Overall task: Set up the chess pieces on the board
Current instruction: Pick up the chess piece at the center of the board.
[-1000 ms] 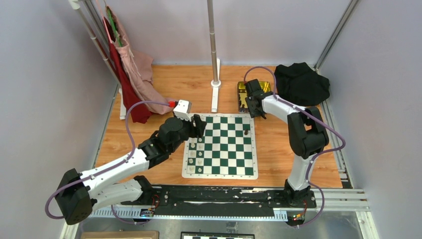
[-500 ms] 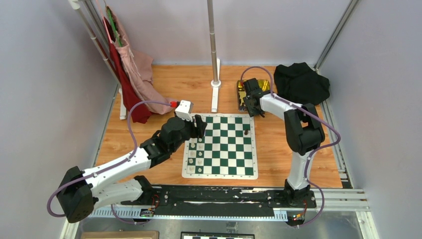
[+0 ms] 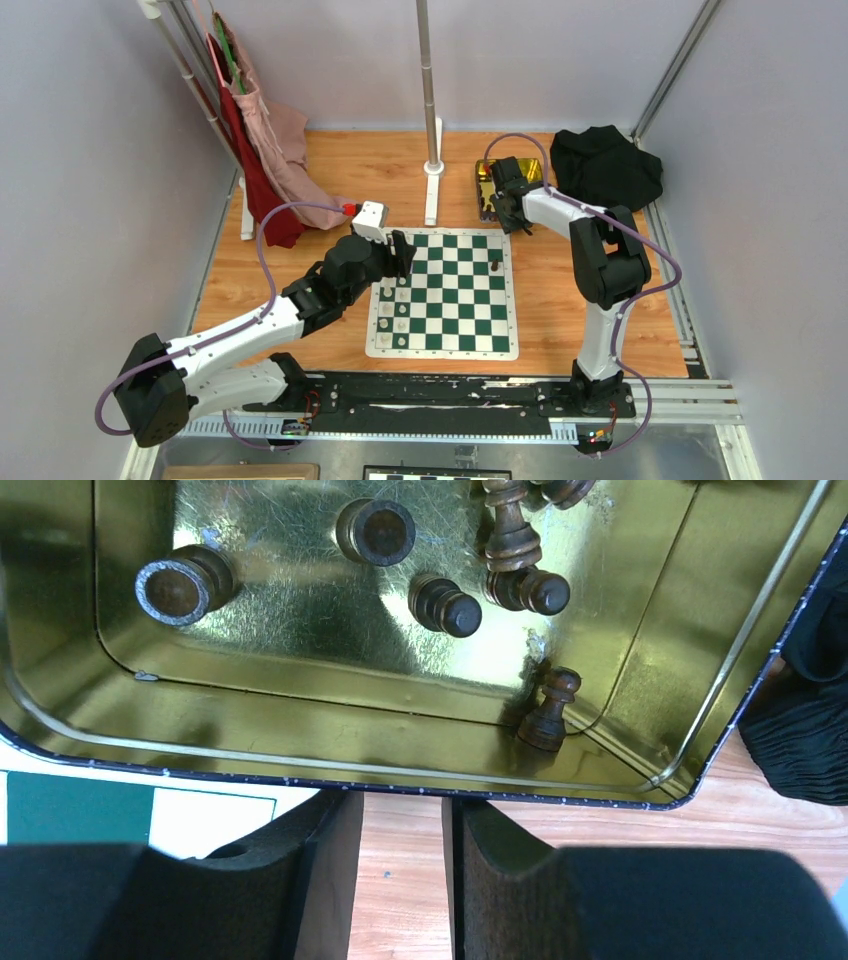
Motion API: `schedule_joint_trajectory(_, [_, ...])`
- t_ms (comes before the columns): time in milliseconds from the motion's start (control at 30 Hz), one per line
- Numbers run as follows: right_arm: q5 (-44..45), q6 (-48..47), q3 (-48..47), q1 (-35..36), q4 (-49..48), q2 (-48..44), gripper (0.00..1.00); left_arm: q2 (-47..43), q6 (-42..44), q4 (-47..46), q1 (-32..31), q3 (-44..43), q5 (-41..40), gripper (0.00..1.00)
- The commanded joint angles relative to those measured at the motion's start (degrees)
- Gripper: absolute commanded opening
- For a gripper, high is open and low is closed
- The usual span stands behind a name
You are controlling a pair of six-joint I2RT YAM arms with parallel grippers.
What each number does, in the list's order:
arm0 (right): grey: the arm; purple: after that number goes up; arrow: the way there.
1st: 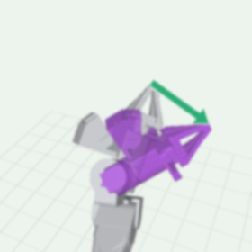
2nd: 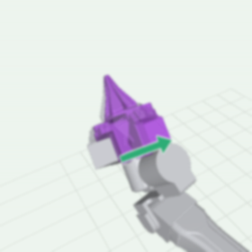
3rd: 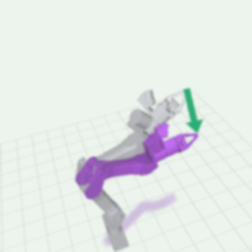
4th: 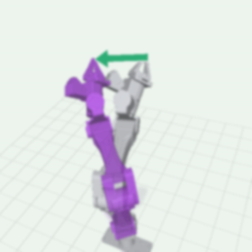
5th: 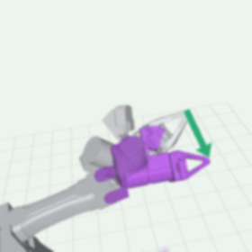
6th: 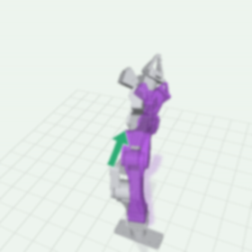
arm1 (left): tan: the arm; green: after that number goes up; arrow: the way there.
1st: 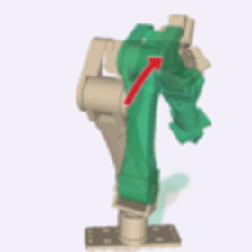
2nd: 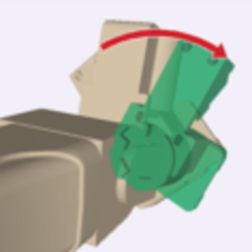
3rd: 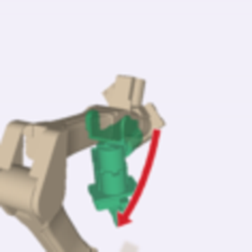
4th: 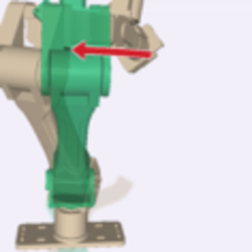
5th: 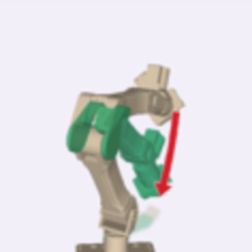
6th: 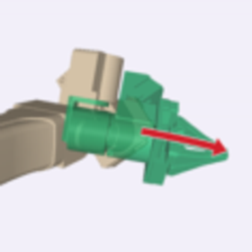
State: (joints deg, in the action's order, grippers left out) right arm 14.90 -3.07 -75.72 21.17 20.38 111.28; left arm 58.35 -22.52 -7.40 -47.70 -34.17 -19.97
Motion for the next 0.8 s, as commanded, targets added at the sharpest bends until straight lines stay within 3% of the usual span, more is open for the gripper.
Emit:
schedule_joint_trajectory(0, [0.18, 0.63, -0.22, -0.87, 0.44, 0.64, 0.31, -0.33, 0.38, -1.82, -0.20, -1.55, -0.62, 0.65])
schedule_joint_trajectory(200, [1.80, 2.71, 2.90, -0.82, 0.53, -2.13, 0.08, -0.69, -0.22, -1.83, -0.15, -1.51, -0.17, 0.65])
schedule_joint_trajectory(300, [2.60, 4.25, 4.23, -0.95, 0.86, -3.12, 0.01, -1.18, -0.41, -1.78, -0.20, -1.39, -0.01, 0.65])
schedule_joint_trajectory(767, [-1.91, 7.66, 10.16, -0.66, 1.25, -12.82, 0.00, -3.15, -1.47, -1.82, -0.20, -0.16, 0.57, 0.64])
